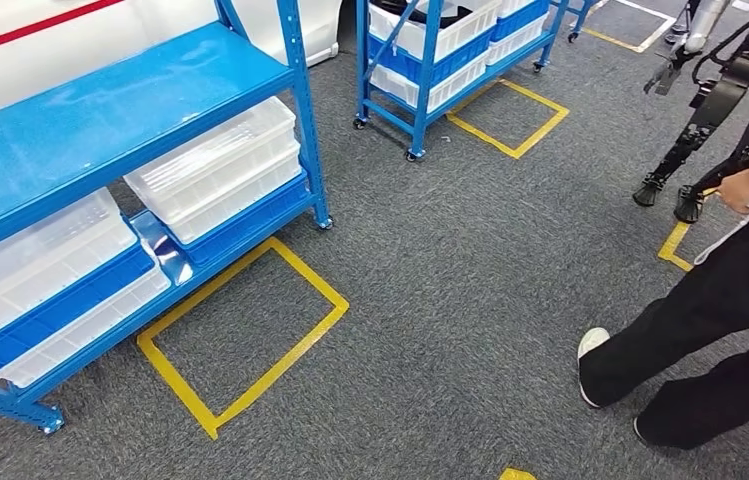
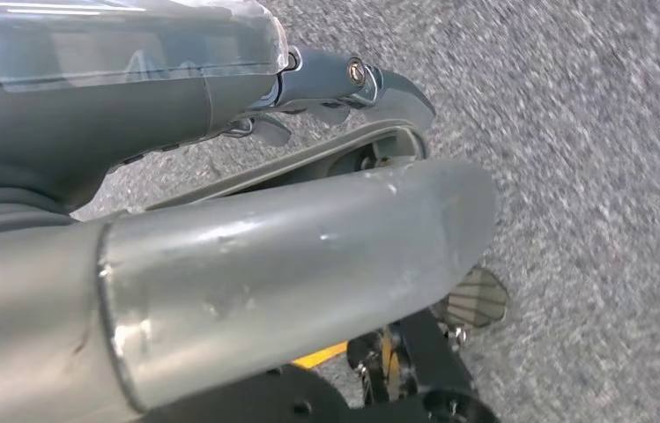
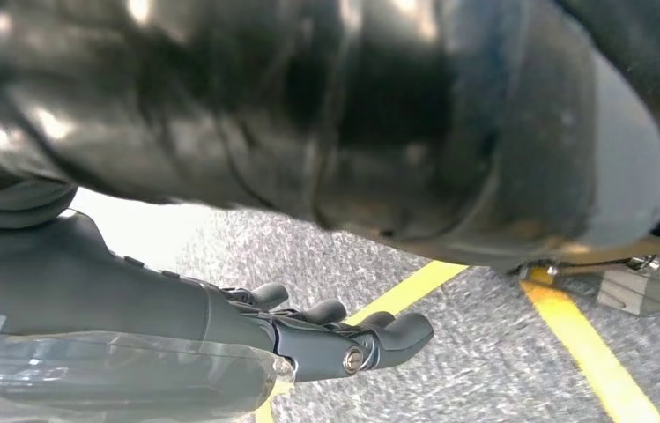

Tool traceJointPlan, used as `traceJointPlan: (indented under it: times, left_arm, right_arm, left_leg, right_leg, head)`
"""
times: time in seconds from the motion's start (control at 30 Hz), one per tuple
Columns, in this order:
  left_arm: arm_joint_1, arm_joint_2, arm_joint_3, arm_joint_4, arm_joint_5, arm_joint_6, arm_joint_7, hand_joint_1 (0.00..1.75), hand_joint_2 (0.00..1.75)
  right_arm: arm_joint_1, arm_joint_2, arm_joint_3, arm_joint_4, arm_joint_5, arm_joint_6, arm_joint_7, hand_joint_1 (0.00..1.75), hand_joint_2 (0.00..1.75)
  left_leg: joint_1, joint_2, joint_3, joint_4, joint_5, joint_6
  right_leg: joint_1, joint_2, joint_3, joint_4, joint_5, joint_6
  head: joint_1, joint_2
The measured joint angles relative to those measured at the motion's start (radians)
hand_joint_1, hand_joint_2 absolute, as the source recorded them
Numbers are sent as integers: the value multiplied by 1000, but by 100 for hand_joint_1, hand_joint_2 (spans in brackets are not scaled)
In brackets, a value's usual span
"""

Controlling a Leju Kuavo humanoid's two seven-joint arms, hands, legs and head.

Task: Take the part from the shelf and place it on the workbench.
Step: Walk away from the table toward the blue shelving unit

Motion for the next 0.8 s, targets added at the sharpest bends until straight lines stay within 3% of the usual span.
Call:
traceJointPlan:
  times: [0.07, 0.13, 0.17, 0.2, 0.23, 0.3, 0.37, 0.43, 0.5, 0.57, 0.63, 0.67, 0.7, 0.73, 0.8]
  left_arm:
    - [-2, 0, -1, 0, -1, -2, 0, 0, 0]
    - [-4, 0, -2, 0, -1, -5, 0, 0, 0]
    - [-3, 0, -2, 0, -1, -6, 0, 0, 0]
    - [-3, 0, -3, 0, -1, -7, 0, 0, 0]
    - [-3, 0, -3, 0, -1, -8, 0, 0, 0]
    - [-4, -1, -3, 0, 0, -8, 0, 0, 0]
    - [-5, -3, -3, 0, 4, -10, -2, 0, 0]
    - [-4, -3, -3, 0, 7, -12, -3, 0, 0]
    - [-2, -3, -3, 0, 9, -13, -3, 0, 0]
    - [-4, -4, -3, 0, 9, -15, -4, 0, 0]
    - [-6, -7, -3, 0, 8, -16, -6, 0, 0]
    - [-6, -8, -3, 0, 8, -17, -8, 0, 0]
    - [-5, -8, -3, 0, 7, -17, -9, 0, 0]
    - [-3, -8, -3, 0, 7, -17, -10, 0, 0]
    - [-2, -8, -3, 0, 7, -17, -11, 0, 0]
  right_arm:
    - [1, 0, -2, 0, 1, -1, 0, 0, 0]
    - [3, -1, -4, 0, 1, -3, 0, 0, 0]
    - [3, -2, -4, 0, 1, -3, 0, 0, 0]
    - [4, -2, -5, 0, 1, -4, 0, 0, 0]
    - [4, -3, -6, 0, 1, -4, 0, 0, 0]
    - [6, -5, -8, 0, 1, -4, 0, 0, 0]
    - [7, -6, -10, 0, 2, -3, 0, 0, 0]
    - [5, -6, -11, 0, 4, -4, 1, 0, 0]
    - [5, -6, -12, 0, 7, -4, 2, 0, 0]
    - [8, -6, -13, 0, 10, -4, 1, 0, 0]
    - [11, -7, -15, 0, 14, -4, 2, 0, 0]
    - [12, -7, -16, 0, 15, -4, 2, 0, 0]
    - [12, -7, -17, 0, 16, -4, 2, 0, 0]
    - [11, -7, -17, 0, 16, -4, 3, 0, 0]
    - [10, -7, -17, 0, 17, -4, 2, 0, 0]
  left_leg:
    - [3, -18, -1, -4, 7, 7]
    - [2, -41, -5, -2, 8, 10]
    - [2, -55, -6, 1, 8, 9]
    - [2, -69, -6, 4, 7, 8]
    - [3, -84, -6, 8, 6, 6]
    - [4, -110, -12, 20, 0, -3]
    - [4, -130, -22, 29, -2, -16]
    - [7, -145, -29, 29, 0, -30]
    - [7, -113, -43, 55, -18, -40]
    - [5, -56, -91, 156, -77, -45]
    - [6, -35, -153, 288, -136, -49]
    - [6, -32, -166, 320, -142, -49]
    - [6, -30, -158, 311, -128, -47]
    - [5, -24, -129, 261, -98, -43]
    - [-2, 8, -47, 114, -40, -29]
  right_leg:
    - [-3, 56, -50, 108, -65, 7]
    - [-5, 69, -112, 232, -113, 9]
    - [-6, 70, -125, 255, -109, 10]
    - [-7, 72, -118, 236, -83, 10]
    - [-10, 80, -93, 180, -44, 9]
    - [-15, 127, -37, 50, 16, 7]
    - [-15, 158, -17, -3, 28, 2]
    - [-13, 137, -17, -6, 30, -9]
    - [-13, 112, -14, -13, 34, -24]
    - [-11, 82, -14, -18, 36, -35]
    - [-6, 50, -16, -17, 34, -39]
    - [-4, 34, -17, -16, 33, -40]
    - [-1, 20, -16, -16, 32, -41]
    - [1, 7, -14, -15, 30, -41]
    - [6, -15, -7, -15, 25, -37]
  head:
    - [0, 0]
    - [0, 0]
    - [0, 0]
    - [0, 0]
    - [0, 0]
    - [0, 0]
    - [0, 0]
    - [0, 0]
    - [-1, 0]
    - [-2, 0]
    - [-2, 0]
    - [-2, 0]
    - [-2, 0]
    - [-2, 0]
    - [-2, 0]
